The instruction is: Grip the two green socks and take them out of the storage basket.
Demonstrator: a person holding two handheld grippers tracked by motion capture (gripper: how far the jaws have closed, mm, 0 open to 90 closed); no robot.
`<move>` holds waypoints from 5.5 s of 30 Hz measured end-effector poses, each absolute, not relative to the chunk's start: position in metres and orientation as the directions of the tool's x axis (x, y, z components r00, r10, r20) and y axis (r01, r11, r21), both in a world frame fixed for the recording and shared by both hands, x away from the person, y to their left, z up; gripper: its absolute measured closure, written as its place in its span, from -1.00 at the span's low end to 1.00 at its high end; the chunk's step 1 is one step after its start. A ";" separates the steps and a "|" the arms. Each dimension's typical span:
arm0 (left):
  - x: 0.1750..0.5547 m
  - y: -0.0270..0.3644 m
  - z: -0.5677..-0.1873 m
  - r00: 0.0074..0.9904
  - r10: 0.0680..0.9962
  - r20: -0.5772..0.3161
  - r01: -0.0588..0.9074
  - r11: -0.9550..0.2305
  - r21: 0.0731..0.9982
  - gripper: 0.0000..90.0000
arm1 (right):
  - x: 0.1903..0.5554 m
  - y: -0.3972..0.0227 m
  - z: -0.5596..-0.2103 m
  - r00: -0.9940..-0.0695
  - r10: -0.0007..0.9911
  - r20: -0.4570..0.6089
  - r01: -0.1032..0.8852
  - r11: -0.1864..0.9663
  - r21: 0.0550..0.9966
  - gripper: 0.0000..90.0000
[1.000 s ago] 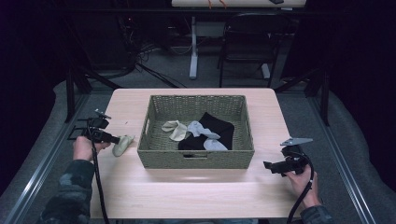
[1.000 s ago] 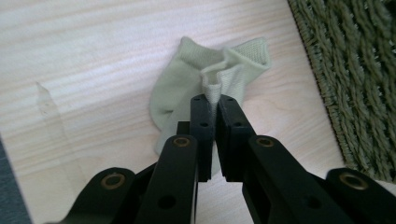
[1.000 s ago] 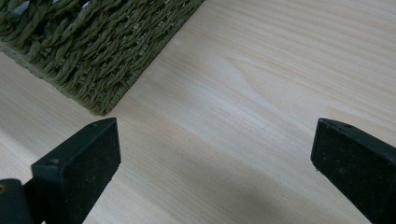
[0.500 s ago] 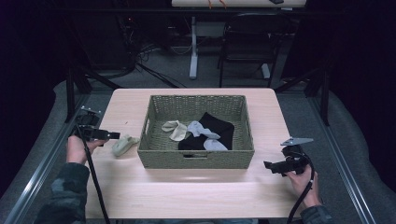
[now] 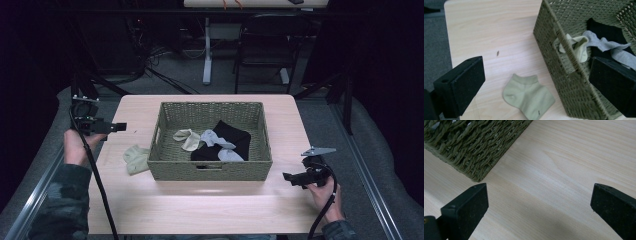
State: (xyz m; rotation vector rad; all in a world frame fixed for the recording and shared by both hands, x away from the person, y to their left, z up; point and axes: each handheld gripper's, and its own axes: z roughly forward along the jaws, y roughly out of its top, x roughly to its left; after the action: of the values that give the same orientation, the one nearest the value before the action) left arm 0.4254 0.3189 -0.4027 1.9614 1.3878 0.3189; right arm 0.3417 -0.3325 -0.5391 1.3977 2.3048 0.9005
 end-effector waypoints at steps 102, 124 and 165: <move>0.516 0.108 -0.479 0.690 0.718 -0.090 0.688 -0.613 0.389 0.85 | 0.341 -0.336 -0.539 -0.486 0.871 0.069 0.685 0.331 0.649 -0.97; 0.504 0.142 -0.382 0.700 0.708 -0.093 0.661 -0.593 0.460 0.85 | 0.341 -0.334 -0.541 -0.486 0.872 0.068 0.695 0.338 0.635 -0.97; 0.465 0.283 -0.321 0.534 0.845 -0.036 0.753 -0.455 0.475 0.85 | 0.340 -0.334 -0.542 -0.482 0.873 0.071 0.703 0.337 0.627 -0.97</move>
State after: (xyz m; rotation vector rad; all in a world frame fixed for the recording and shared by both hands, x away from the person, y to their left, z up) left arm 0.4653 0.2827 -0.3214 2.3382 1.3027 0.2843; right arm 0.3396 -0.3336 -0.5418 1.4129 2.3268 0.8775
